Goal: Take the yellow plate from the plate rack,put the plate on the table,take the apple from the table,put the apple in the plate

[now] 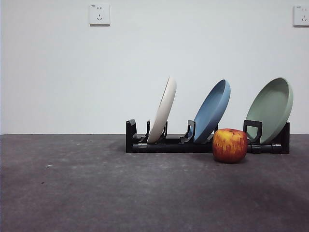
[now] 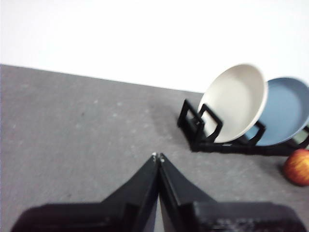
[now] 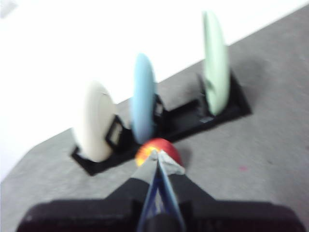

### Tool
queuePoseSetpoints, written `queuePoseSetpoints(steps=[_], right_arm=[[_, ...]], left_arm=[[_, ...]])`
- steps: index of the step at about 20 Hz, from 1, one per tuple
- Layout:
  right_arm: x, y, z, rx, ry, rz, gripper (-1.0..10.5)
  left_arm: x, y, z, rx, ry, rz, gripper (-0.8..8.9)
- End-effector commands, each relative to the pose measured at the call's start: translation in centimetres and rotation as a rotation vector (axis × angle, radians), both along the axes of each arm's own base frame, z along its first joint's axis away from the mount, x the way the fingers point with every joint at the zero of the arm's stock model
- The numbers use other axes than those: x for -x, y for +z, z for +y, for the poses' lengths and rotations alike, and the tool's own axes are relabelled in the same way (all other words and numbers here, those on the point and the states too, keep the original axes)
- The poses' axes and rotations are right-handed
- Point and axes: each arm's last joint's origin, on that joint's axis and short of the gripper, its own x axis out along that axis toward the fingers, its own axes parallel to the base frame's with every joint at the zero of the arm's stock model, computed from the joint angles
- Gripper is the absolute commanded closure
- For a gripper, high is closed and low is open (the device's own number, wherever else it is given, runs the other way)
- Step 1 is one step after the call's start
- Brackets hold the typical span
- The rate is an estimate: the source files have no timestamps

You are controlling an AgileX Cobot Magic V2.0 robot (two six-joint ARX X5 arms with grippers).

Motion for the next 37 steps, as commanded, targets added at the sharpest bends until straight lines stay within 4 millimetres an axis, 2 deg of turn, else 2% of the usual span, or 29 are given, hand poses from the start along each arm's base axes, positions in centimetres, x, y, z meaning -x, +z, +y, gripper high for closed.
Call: queuePoseSetpoints(steps=[1,11,17,23,29,30,31,32,33,34,35,37], right_arm=[[0.3,2.2,0.1,0.012,0.047,0.000,9.6],[1.2,9.1,0.7,0.234,0.312,0.132,9.6],[1.6,12.2,0.9,0.341,0.474,0.246,9.6],[2.0,14.1,1.0,0.389,0.543,0.338,9.6],[2.0,14.5,1.0,0.388,0.543,0.342,9.4],[2.0,14.5,1.0,0.388,0.544,0.343,9.0],[2.0,14.5,1.0,0.388,0.543,0.343,7.6],[2.0,14.5,1.0,0.387,0.543,0.343,5.5],[2.0,14.5,1.0,0.386,0.542,0.344,3.4],[2.0,14.5,1.0,0.383,0.539,0.346,2.4],[2.0,14.5,1.0,0.379,0.537,0.349,2.4],[2.0,14.5,1.0,0.372,0.534,0.352,2.4]], left_arm=[[0.3,1.7,-0.1,0.012,-0.043,0.015,8.21],[0.3,7.3,-0.8,-0.025,-0.301,0.134,8.21],[0.1,10.0,-1.2,-0.067,-0.461,0.195,8.21],[0.7,12.2,-1.3,-0.107,-0.563,0.212,8.21],[1.2,12.8,-1.3,-0.117,-0.583,0.218,8.16],[1.2,12.8,-1.3,-0.113,-0.582,0.223,8.10],[1.3,12.7,-1.3,-0.107,-0.581,0.233,7.66],[1.3,12.7,-1.3,-0.095,-0.577,0.247,6.38],[1.3,12.6,-1.3,-0.080,-0.573,0.258,4.68],[1.3,12.6,-1.3,-0.079,-0.573,0.258,3.26],[1.3,12.6,-1.3,-0.080,-0.573,0.256,2.87],[1.3,12.7,-1.3,-0.080,-0.573,0.254,2.87]])
